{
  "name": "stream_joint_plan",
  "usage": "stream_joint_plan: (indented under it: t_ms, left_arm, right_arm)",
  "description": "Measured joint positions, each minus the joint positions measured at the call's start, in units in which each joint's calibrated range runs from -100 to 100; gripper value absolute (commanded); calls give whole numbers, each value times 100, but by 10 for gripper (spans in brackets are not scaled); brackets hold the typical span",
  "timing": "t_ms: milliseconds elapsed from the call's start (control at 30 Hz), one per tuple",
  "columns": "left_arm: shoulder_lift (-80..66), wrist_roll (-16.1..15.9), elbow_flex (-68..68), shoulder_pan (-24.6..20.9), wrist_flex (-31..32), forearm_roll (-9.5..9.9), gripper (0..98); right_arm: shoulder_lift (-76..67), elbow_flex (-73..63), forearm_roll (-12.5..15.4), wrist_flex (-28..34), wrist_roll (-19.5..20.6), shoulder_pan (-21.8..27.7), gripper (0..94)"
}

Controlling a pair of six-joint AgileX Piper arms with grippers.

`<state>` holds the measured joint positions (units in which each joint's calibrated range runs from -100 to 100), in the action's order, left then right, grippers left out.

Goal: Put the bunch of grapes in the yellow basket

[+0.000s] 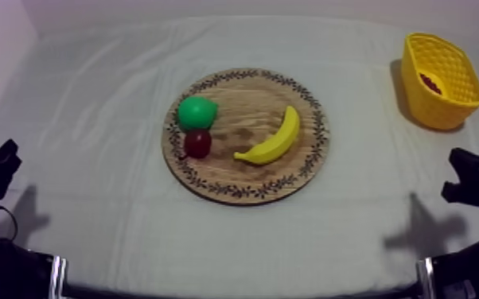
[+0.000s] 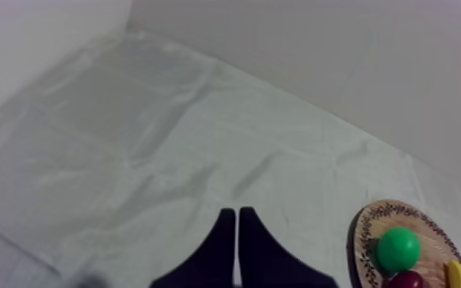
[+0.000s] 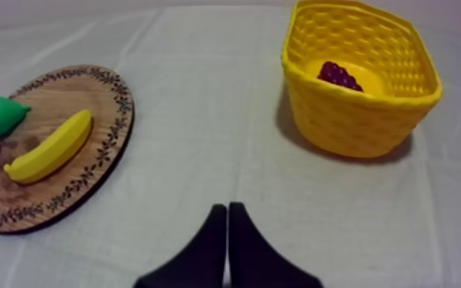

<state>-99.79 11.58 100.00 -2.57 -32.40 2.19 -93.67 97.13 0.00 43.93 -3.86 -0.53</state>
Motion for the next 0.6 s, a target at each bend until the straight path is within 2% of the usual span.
stream_joint_plan:
  t_ms: [200,300,600]
  left_arm:
    - [0,0,0,0,0,0,1]
    - [0,0,0,0,0,0,1]
    - [0,0,0,0,0,0,1]
  right_arm:
    - [-193,235,96,-597,-447,8,4]
    - [-198,251,102,-678,-658,10,4]
    - [-198,266,107,-693,-743,13,4]
